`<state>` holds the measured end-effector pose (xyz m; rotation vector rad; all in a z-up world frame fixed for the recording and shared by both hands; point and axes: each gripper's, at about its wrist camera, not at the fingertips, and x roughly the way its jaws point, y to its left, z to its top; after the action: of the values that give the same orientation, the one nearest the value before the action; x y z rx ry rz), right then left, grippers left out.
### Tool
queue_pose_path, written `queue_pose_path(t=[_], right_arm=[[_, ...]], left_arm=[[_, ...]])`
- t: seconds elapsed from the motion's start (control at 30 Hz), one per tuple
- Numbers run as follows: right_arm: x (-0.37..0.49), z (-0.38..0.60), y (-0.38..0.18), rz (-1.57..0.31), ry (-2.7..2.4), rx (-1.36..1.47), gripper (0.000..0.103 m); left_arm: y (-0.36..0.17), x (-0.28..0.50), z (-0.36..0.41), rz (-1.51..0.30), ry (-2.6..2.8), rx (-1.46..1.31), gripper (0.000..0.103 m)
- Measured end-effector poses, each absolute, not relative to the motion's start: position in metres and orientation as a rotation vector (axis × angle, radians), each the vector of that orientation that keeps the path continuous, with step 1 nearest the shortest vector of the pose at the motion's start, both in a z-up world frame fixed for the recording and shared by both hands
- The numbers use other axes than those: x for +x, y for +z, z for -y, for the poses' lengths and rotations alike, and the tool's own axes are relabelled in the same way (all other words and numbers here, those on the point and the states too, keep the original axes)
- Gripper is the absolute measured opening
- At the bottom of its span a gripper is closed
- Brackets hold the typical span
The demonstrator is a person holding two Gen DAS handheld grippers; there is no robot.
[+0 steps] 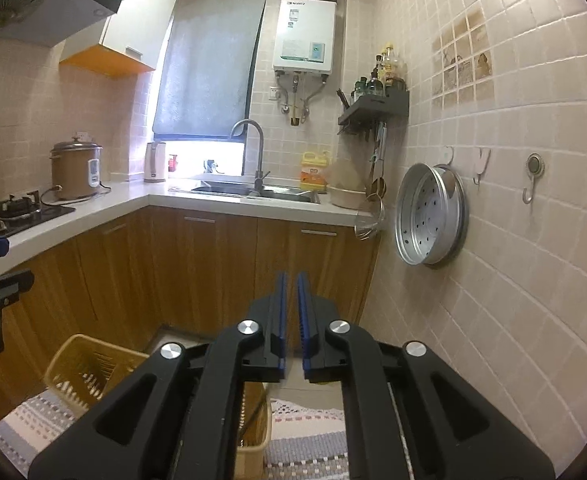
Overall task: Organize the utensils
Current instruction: 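Open the left tool over the basket while the right tool releases its spoon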
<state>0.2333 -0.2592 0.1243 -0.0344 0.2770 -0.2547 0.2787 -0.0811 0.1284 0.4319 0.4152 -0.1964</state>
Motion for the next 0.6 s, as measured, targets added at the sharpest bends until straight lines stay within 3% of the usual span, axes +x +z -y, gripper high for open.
queue_pose_path(t=[0.07,0.13,0.17,0.6], right_arm=[[0.222,0.262,0.132,-0.278,-0.232,-0.009,0.021],[0.206,0.26,0.141,-0.259,-0.221,-0.008,0.04],[0.199,0.258,0.145,-0.246,-0.225,-0.016,0.044],[0.105,0.229,0.153,-0.3,-0.167,-0.033,0.045]], left_arm=[[0.139,0.264,0.074,-0.392,-0.217,0.401,0.051],[0.15,0.25,0.069,-0.37,-0.233,0.376,0.053],[0.154,0.243,0.066,-0.362,-0.241,0.362,0.053],[0.171,0.161,0.024,-0.38,-0.314,0.181,0.059]])
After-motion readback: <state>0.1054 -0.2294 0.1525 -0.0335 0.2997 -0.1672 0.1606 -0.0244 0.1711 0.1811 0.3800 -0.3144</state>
